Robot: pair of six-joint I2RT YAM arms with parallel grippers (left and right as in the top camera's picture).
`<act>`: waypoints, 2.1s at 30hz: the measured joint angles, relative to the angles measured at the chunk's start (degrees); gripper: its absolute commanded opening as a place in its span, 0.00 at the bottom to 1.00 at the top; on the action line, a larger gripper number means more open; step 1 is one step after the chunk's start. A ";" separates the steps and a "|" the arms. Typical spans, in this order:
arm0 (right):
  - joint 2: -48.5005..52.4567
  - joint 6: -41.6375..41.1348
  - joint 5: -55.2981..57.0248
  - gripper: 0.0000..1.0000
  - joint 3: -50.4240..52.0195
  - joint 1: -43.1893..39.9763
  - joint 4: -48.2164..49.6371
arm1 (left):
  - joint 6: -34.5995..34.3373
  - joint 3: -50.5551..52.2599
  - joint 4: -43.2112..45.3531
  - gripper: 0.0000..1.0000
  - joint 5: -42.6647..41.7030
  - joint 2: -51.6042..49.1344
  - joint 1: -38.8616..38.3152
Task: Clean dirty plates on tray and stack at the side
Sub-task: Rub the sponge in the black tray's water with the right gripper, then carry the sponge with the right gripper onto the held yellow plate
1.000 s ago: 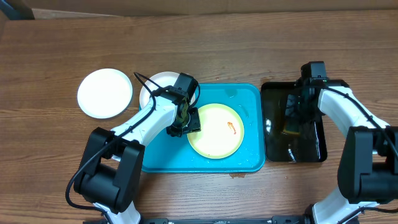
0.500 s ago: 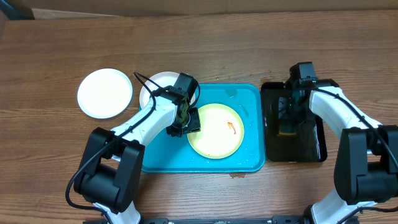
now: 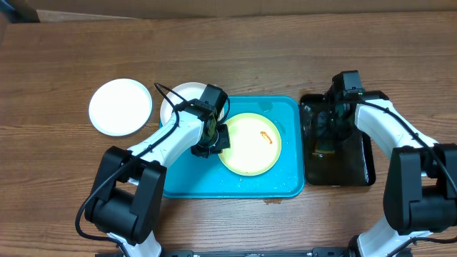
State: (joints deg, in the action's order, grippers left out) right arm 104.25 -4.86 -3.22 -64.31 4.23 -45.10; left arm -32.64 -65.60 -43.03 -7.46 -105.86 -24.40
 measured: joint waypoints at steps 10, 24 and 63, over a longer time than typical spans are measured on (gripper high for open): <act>0.11 1.05 3.08 0.04 -6.40 0.00 -7.26 | -0.02 0.02 -0.46 0.04 -0.85 0.00 0.00; -1.75 -1.11 17.68 0.04 -11.65 5.73 -13.92 | -0.24 0.02 -0.48 0.04 -1.09 0.00 0.00; -1.99 -5.92 12.87 0.04 -23.89 7.10 -22.95 | -0.22 0.07 -0.44 0.04 -1.29 0.00 0.00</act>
State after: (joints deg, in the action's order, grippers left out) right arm 102.26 -10.79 9.65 -88.20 11.33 -68.05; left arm -32.86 -65.54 -43.46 -8.75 -105.86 -24.40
